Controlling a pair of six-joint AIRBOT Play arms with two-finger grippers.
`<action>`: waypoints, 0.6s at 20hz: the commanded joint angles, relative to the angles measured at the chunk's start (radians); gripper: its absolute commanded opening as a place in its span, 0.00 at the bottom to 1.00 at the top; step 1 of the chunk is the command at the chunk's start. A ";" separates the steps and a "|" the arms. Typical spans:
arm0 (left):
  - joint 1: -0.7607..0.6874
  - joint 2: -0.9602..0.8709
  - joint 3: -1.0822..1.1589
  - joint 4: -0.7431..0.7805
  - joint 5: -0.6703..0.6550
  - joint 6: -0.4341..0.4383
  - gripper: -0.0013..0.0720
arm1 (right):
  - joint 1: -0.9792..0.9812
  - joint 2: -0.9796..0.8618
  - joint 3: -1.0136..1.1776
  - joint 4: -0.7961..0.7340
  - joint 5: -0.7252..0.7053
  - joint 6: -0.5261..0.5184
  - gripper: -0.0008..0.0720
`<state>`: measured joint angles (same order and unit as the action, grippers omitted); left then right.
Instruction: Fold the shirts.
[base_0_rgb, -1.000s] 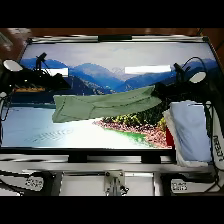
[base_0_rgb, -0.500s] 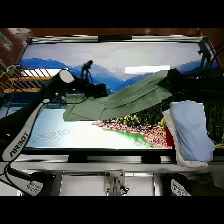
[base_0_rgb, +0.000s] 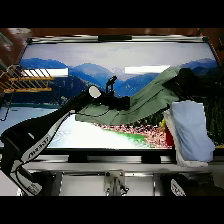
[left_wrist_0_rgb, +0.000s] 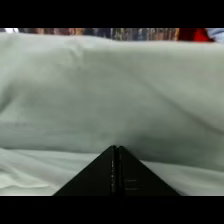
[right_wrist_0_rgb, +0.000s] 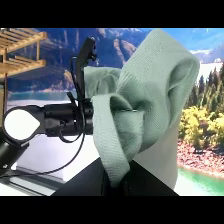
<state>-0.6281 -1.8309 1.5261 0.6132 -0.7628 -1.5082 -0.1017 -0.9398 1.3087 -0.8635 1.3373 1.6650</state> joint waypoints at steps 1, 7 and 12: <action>0.032 0.015 0.001 -0.044 0.022 0.043 0.07 | 0.000 0.012 0.001 -0.008 -0.012 0.014 0.12; 0.274 0.307 0.001 0.321 -0.032 0.056 0.07 | 0.037 -0.025 0.001 0.002 -0.139 0.005 0.12; 0.603 0.593 0.001 0.371 -0.116 0.056 0.07 | 0.385 -0.227 0.001 0.002 -0.401 -0.002 0.12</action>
<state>-0.1917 -1.3895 1.5261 0.9260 -0.8234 -1.4551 0.1158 -1.0649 1.3087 -0.8631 1.1023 1.6661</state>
